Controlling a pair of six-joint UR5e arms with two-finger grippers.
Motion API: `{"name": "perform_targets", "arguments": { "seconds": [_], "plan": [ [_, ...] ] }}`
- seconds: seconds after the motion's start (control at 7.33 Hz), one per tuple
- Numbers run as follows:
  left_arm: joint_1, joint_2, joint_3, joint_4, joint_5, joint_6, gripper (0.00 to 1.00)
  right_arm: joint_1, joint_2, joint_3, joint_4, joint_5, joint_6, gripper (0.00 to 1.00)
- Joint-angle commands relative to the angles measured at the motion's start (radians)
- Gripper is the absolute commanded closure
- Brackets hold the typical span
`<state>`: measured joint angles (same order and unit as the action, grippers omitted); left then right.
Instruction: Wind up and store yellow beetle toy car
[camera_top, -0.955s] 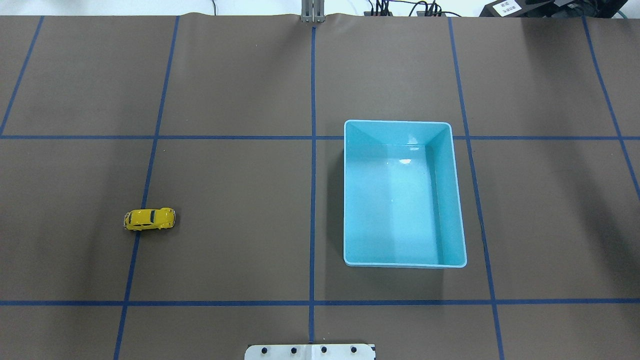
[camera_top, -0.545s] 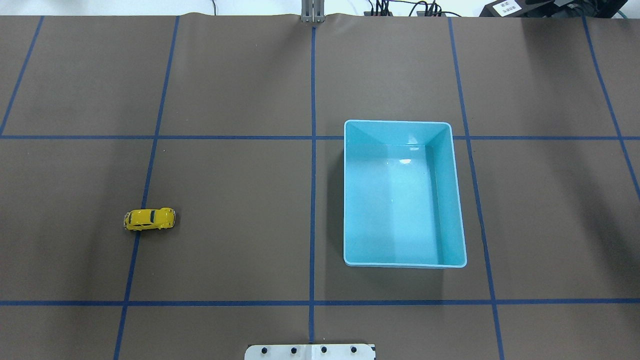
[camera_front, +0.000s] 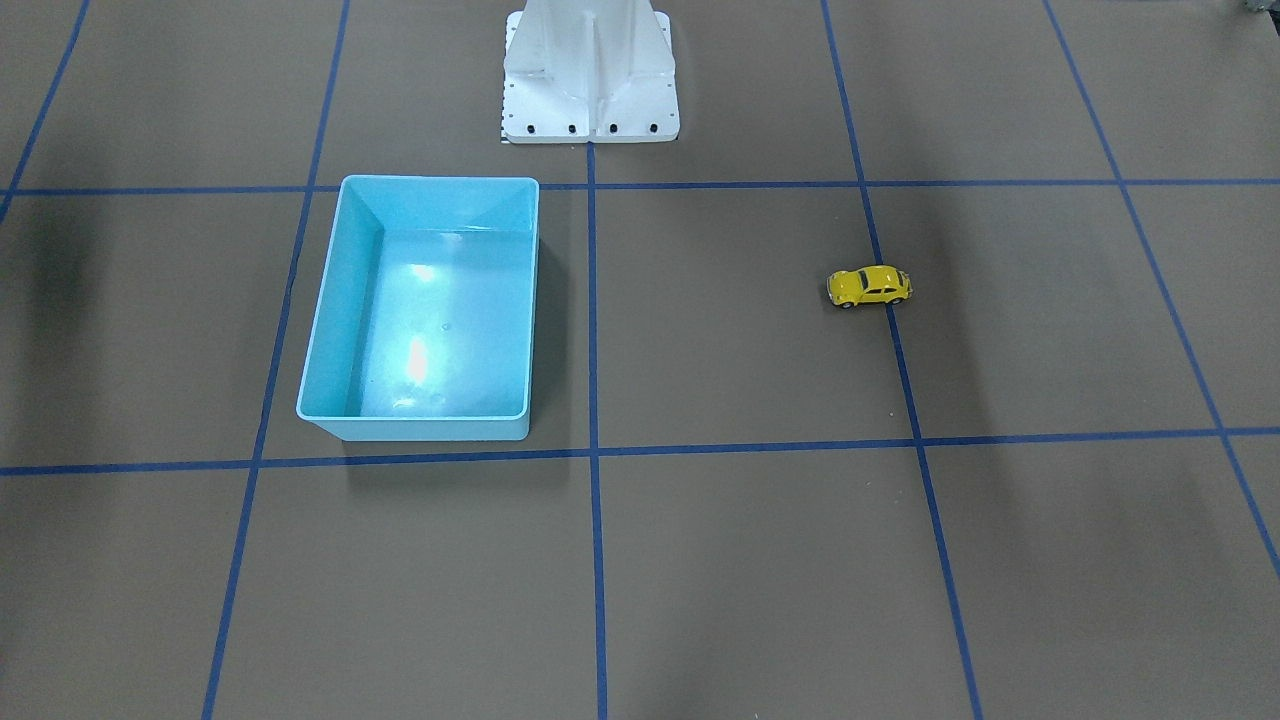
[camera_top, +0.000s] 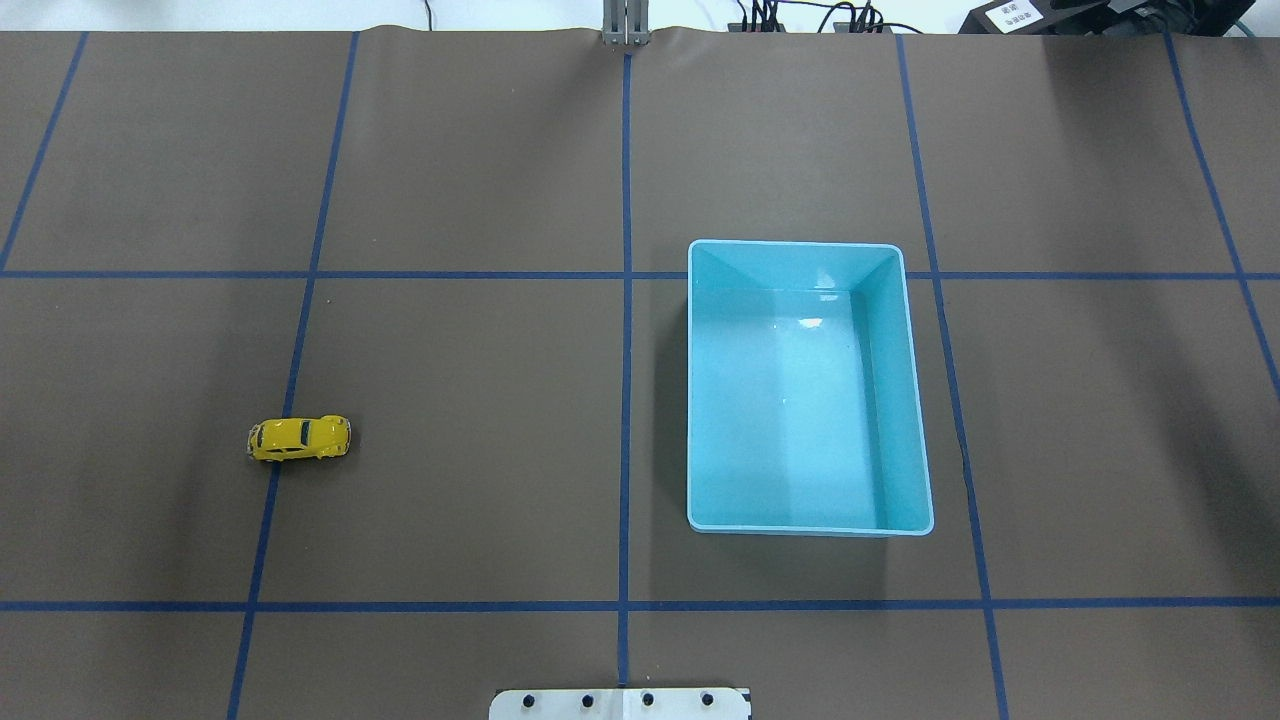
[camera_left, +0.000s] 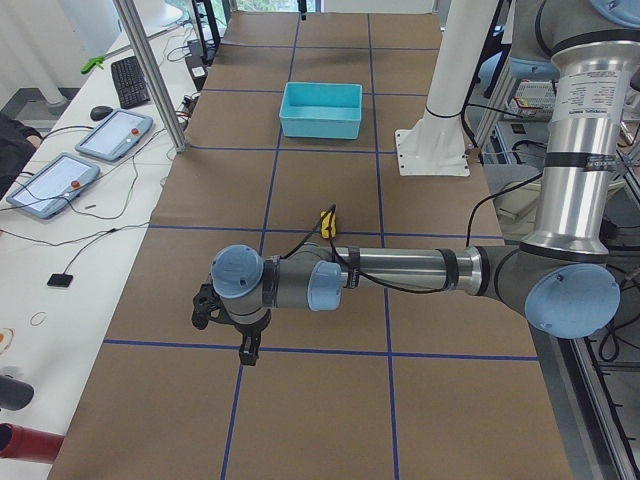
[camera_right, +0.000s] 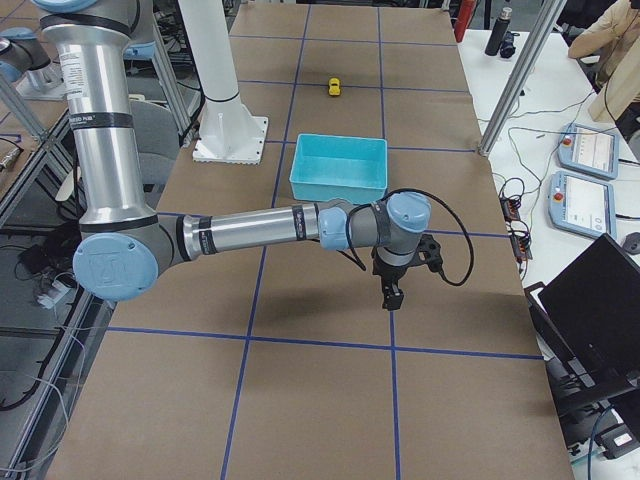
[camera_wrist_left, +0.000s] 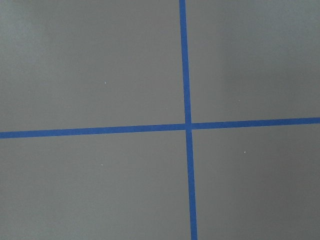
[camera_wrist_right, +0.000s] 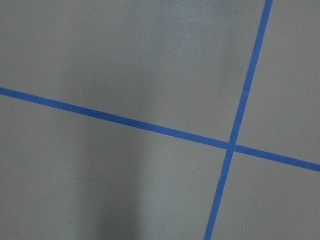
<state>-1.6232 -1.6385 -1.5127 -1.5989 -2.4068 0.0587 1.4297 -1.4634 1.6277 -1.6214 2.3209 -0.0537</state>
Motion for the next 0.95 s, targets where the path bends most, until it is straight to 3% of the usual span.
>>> {"name": "perform_targets", "arguments": {
  "seconds": [0.0, 0.55, 0.82],
  "plan": [
    [0.0, 0.0, 0.002, 0.001, 0.002, 0.0, 0.0, 0.0, 0.0, 0.001, 0.0, 0.0, 0.0, 0.0],
    [0.0, -0.014, -0.023, 0.001, 0.043, 0.009, 0.0, 0.0, 0.0, 0.0, 0.0, 0.0, 0.0, 0.0],
    [0.066, -0.021, -0.12, 0.013, 0.061, 0.004, 0.0, 0.0, 0.0, 0.0, 0.0, 0.0, 0.0, 0.0]
  ]
}}
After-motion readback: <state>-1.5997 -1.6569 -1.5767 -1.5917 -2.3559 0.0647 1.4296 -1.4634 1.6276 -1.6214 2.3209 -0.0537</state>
